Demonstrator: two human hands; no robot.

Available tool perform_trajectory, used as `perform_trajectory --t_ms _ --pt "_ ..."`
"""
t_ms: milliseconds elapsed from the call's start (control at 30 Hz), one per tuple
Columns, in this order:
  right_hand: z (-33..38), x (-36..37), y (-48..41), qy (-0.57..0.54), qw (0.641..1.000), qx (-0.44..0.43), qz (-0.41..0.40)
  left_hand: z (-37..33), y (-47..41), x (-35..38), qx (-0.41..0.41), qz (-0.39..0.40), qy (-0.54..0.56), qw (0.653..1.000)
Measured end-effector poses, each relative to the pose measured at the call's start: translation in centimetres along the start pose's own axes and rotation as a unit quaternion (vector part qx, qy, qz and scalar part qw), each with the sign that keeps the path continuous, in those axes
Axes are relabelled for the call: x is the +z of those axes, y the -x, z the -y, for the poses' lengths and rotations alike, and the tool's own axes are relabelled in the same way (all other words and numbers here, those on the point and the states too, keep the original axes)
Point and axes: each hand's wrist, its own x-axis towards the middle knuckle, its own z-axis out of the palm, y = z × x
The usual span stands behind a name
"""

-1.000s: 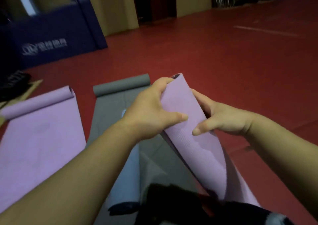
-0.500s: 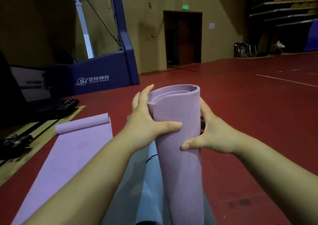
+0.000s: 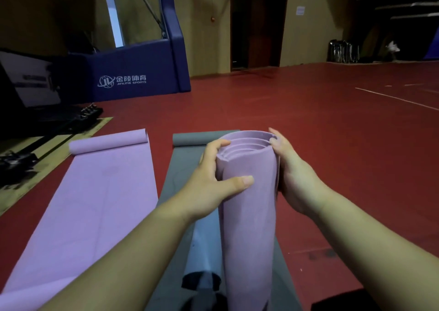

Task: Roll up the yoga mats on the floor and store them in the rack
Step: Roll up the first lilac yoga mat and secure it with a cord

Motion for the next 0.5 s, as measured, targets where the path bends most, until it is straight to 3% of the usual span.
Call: perform_trajectory --t_ms 133,333,500 --pt "1.1 0.5 -0.4 0.006 0.997 -0.062 -0.045 -1.1 0.1 0.6 -0.030 -0.039 0.070 0.996" --pt "0.1 1.2 -0.2 -0.004 0.998 -0.067 -0.021 -0.7 0.0 0.9 -0.037 -0.097 0.109 0.989" --pt "-2.9 1.3 -0.1 0.076 0.995 -0.059 -0.012 1.4 1.1 1.4 -0.038 -0.112 0.109 0.987"
